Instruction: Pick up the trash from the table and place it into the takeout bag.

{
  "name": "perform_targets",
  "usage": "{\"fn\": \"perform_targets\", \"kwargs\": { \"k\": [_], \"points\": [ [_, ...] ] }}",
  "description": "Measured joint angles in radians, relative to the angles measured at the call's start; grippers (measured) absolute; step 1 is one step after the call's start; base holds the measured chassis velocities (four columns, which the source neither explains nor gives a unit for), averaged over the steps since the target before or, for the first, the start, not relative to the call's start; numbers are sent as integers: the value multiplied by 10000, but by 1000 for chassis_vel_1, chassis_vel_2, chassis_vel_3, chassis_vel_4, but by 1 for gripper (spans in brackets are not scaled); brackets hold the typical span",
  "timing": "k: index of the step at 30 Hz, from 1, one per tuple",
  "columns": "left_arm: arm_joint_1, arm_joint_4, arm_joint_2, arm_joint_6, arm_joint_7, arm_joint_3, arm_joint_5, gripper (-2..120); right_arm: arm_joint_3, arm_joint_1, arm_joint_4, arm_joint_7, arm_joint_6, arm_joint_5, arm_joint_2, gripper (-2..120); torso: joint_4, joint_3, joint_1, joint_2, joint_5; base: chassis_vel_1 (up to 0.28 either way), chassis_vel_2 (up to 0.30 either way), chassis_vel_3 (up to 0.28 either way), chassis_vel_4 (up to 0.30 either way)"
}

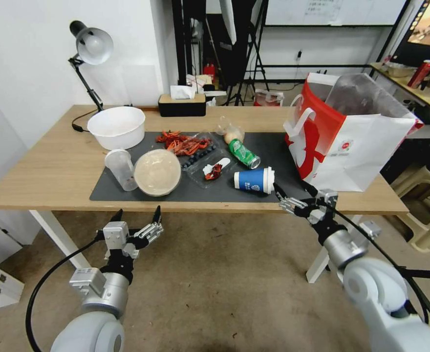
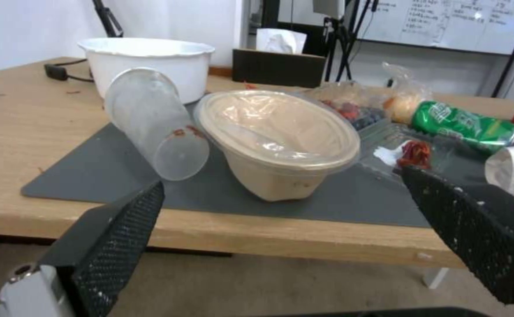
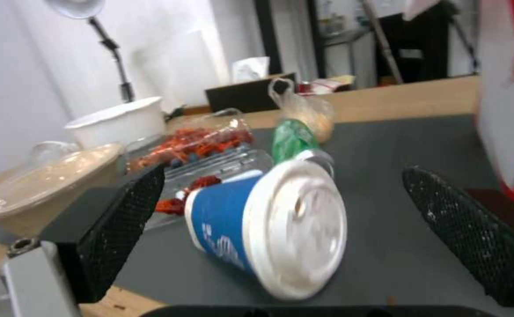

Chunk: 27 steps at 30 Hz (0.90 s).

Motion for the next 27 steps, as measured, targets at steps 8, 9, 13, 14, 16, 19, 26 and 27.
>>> {"fn": "perform_targets", "kwargs": {
  "k": [8,9,13,14,16,19,26,27],
  "points": [
    [172,-53,-43,-179,55,22,299,100,-664,1706,-1883,-864,-79,413,-558,100,3,0,0,-1,-2,0,0,0,0],
    [183,-63,-44,-189,61,24,315,100,-721,1779,-1980,-912,-80,435,-570,100,3,0,0,0,-2,0,0,0,0],
    [260,-90,-44,-322,90,25,459,100,-1281,2358,-2731,-1486,-31,674,-584,100,1,1,0,-1,-2,0,0,0,0],
    [260,-90,-44,-322,90,25,459,100,-1281,2358,-2731,-1486,-31,674,-584,100,1,1,0,-1,-2,0,0,0,0],
    [281,-96,-44,-372,95,23,490,100,-1463,2500,-2905,-1597,-25,694,-561,100,2,1,0,-1,-2,0,0,0,0],
    [297,-98,-44,-428,104,18,511,100,-1711,2701,-3155,-1690,-23,697,-508,100,2,1,0,-1,-2,0,0,0,0],
    [302,-61,-44,-506,140,34,554,100,-1988,3013,-3637,-1767,-14,642,-446,100,0,1,0,0,-2,0,0,0,0],
    [302,-61,-44,-506,140,34,554,100,-1988,3013,-3637,-1767,-14,642,-446,100,0,1,0,0,-2,0,0,0,0]
  ]
}}
